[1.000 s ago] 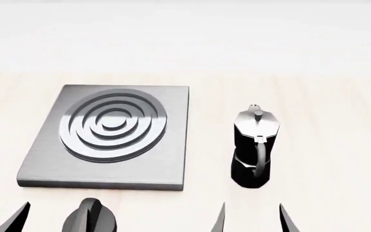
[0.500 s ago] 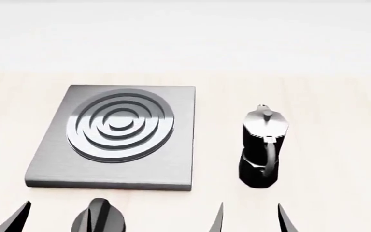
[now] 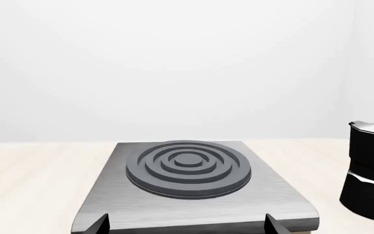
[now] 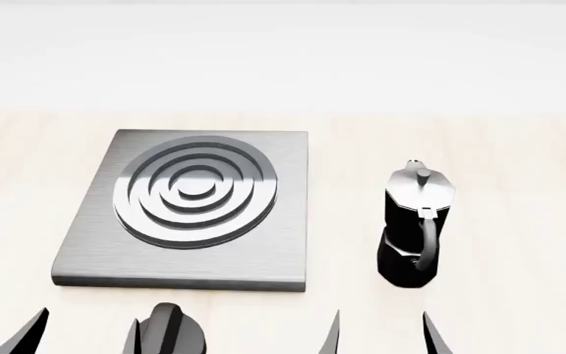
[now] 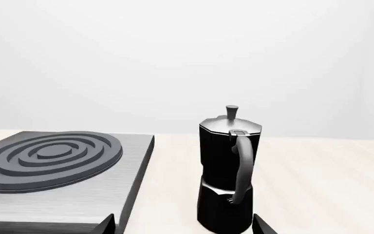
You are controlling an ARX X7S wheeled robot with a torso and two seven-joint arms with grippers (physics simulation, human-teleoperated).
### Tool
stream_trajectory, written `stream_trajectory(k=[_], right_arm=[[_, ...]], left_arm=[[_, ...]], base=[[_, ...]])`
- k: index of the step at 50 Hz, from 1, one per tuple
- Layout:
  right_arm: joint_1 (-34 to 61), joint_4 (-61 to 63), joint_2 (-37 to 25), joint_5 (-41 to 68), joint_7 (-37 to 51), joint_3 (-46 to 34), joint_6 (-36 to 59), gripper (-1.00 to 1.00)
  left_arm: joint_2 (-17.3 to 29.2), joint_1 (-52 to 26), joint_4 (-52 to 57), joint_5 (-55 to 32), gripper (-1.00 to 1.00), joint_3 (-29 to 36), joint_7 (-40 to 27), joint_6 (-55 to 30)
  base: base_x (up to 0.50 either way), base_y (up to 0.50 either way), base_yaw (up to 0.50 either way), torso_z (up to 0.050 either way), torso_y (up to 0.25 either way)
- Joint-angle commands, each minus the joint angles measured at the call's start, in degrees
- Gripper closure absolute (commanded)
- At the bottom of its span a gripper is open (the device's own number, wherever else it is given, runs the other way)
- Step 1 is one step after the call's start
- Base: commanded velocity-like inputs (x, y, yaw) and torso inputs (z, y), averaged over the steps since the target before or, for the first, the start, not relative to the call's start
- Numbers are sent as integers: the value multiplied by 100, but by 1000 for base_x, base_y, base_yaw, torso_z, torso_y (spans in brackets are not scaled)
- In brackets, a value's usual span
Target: Put the moka pot on the stove.
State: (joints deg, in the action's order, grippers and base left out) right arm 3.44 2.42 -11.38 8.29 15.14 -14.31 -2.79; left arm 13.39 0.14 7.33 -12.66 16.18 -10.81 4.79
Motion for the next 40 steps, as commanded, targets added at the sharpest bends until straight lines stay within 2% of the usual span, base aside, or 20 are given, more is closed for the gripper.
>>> stream_trajectory(k=[1,40], right_arm=[[20,-18,-18,17,24,-44,-7,-100],[25,-73,-67,208,80,-93,-139,-100]], left_arm=[[32,8,29,-21,-100,29,-38,-4],[83,-47,-100,-61,-100,144,-102,91]], base=[[0,90,0,0,0],[0,131,0,0,0]])
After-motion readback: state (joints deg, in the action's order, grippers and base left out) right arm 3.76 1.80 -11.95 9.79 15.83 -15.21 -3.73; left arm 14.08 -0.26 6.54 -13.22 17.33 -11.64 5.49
